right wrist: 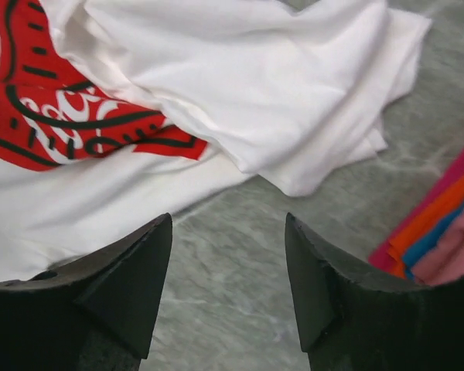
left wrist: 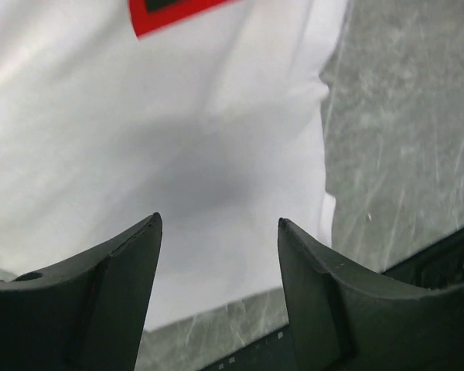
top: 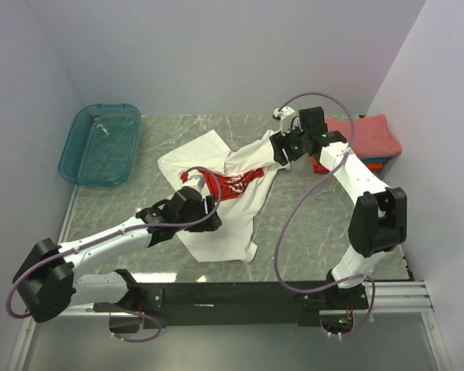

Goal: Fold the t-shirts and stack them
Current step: Flatten the tshirt out

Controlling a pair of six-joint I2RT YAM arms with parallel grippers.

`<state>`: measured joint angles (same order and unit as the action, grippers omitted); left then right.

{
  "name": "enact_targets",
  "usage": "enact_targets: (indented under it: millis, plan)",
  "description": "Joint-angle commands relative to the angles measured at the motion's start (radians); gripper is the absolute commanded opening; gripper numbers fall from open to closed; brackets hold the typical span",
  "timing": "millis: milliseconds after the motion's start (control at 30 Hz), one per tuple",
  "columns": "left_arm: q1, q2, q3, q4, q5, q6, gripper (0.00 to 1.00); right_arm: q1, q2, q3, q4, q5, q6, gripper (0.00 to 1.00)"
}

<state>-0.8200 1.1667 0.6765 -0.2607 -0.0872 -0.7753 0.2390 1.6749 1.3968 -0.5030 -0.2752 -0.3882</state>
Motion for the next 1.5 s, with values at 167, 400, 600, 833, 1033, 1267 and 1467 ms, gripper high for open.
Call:
enact_targets:
  millis: [167,400,600,833,1033,1267,1467]
  plan:
    - [0.058,0.027,0.044,0.113,-0.058,-0.016,0.67,-0.026,0.262,0.063,-0.012,-0.148,0.307,0.64]
    - [0.059,-0.156,-0.029,0.103,-0.147,-0.028,0.77,-0.007,0.338,0.044,0.044,-0.029,0.452,0.64]
    - [0.068,-0.240,-0.037,0.040,-0.184,-0.036,0.80,-0.006,0.401,0.076,0.026,-0.073,0.491,0.36]
    - [0.071,-0.280,-0.015,-0.021,-0.213,-0.025,0.80,0.002,0.167,-0.051,-0.170,-0.038,0.332,0.00]
    - [0.081,-0.274,-0.012,0.046,-0.166,0.025,0.82,0.026,-0.285,-0.333,-0.555,-0.085,-0.121,0.00]
    - [0.090,-0.124,0.080,0.090,-0.098,0.044,0.81,0.010,-0.561,-0.358,-0.556,-0.053,-0.247,0.56]
    - [0.090,-0.163,0.052,0.061,-0.101,0.028,0.81,0.008,-0.405,-0.374,-0.366,-0.125,-0.270,0.57]
